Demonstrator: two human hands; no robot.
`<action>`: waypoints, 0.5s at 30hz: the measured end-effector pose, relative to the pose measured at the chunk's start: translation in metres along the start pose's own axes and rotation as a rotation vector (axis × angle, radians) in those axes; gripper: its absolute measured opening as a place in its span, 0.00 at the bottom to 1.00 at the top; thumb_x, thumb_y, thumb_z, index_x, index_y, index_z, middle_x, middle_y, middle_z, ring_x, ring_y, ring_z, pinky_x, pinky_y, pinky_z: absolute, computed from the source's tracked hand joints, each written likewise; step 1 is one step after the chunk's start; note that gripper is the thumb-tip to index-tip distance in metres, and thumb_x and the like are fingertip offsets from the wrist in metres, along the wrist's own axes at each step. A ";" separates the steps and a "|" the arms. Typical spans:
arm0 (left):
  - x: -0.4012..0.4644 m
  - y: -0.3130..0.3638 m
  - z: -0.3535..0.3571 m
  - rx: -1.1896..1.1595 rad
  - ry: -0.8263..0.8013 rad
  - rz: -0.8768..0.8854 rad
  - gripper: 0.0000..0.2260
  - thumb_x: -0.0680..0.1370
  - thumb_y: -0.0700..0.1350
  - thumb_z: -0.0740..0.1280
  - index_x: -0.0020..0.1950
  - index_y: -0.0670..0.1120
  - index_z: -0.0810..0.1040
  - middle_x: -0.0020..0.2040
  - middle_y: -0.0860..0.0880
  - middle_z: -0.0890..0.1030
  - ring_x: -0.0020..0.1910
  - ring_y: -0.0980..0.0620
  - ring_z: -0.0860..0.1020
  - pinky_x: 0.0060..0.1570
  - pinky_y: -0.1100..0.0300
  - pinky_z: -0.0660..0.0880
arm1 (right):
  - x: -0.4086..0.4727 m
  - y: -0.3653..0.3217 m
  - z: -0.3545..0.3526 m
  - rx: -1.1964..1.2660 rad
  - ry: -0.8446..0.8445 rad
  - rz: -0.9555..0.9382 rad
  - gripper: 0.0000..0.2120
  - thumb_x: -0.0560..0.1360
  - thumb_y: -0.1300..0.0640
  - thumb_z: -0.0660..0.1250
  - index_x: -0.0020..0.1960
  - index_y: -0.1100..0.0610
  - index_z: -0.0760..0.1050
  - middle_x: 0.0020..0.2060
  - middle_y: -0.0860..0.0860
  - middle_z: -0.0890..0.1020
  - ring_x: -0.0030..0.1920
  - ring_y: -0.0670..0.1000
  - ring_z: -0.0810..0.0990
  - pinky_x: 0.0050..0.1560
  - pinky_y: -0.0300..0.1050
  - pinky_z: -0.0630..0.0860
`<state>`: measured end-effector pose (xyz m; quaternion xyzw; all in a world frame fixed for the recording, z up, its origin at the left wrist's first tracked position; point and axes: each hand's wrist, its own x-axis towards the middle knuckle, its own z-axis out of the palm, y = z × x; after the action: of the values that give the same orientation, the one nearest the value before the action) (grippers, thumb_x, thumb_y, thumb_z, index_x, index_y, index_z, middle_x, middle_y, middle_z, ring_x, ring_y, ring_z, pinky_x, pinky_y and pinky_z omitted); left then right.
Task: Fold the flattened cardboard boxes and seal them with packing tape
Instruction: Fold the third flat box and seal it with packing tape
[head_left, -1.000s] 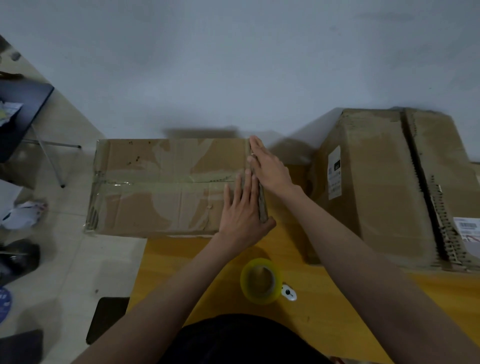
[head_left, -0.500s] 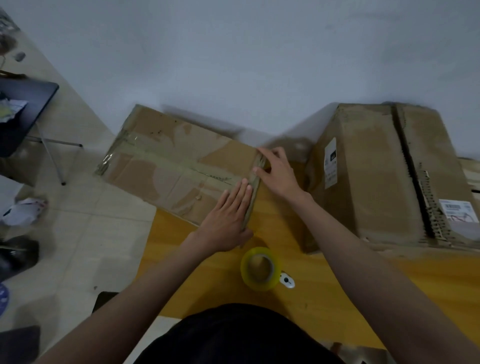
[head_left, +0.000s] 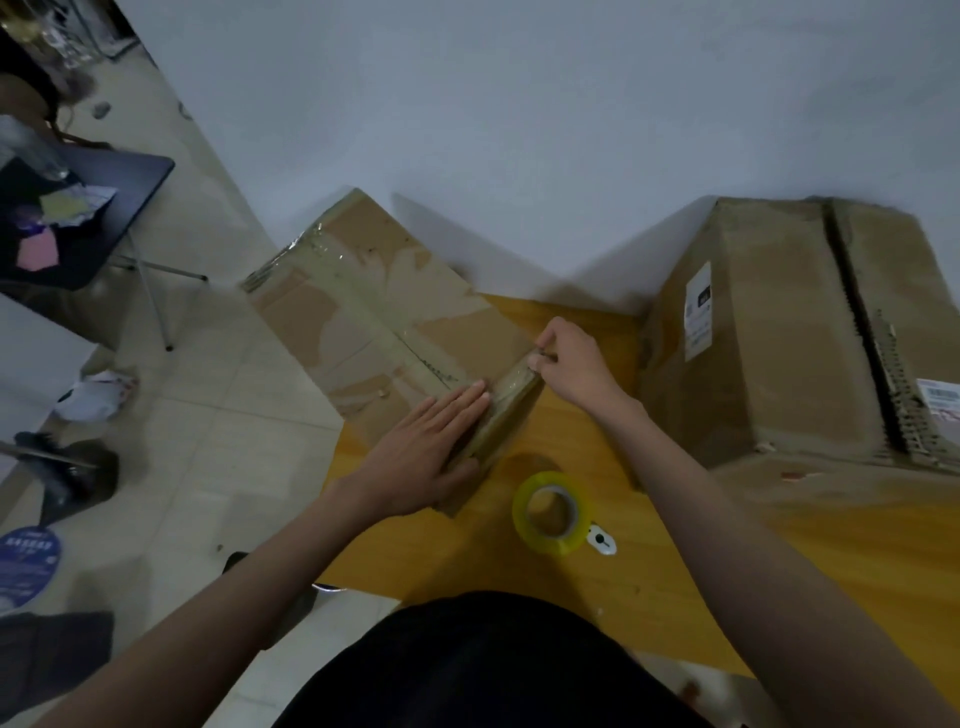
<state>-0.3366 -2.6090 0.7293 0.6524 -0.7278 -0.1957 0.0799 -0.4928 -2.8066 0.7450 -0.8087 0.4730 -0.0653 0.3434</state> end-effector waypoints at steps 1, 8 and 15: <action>-0.005 -0.003 -0.001 -0.018 0.046 -0.055 0.34 0.82 0.64 0.53 0.82 0.53 0.43 0.82 0.56 0.40 0.80 0.56 0.38 0.79 0.46 0.46 | -0.006 -0.001 0.001 0.018 -0.040 0.017 0.07 0.79 0.57 0.67 0.56 0.57 0.73 0.53 0.52 0.75 0.54 0.54 0.75 0.49 0.45 0.69; -0.036 -0.034 -0.012 -0.087 0.205 -0.746 0.53 0.62 0.81 0.62 0.80 0.61 0.47 0.80 0.49 0.31 0.77 0.34 0.32 0.71 0.35 0.36 | -0.029 -0.014 0.008 -0.082 -0.169 0.070 0.19 0.78 0.58 0.64 0.69 0.53 0.71 0.60 0.53 0.71 0.62 0.57 0.73 0.64 0.54 0.71; -0.041 -0.055 -0.024 -0.296 0.192 -0.746 0.51 0.63 0.71 0.73 0.80 0.60 0.53 0.81 0.51 0.37 0.77 0.32 0.46 0.73 0.33 0.57 | -0.052 -0.033 0.019 -0.286 -0.287 0.011 0.35 0.77 0.46 0.65 0.79 0.51 0.54 0.60 0.56 0.79 0.62 0.61 0.76 0.64 0.57 0.68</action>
<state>-0.2717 -2.5774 0.7358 0.8683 -0.3947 -0.2519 0.1640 -0.4893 -2.7449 0.7623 -0.8477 0.4281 0.1204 0.2893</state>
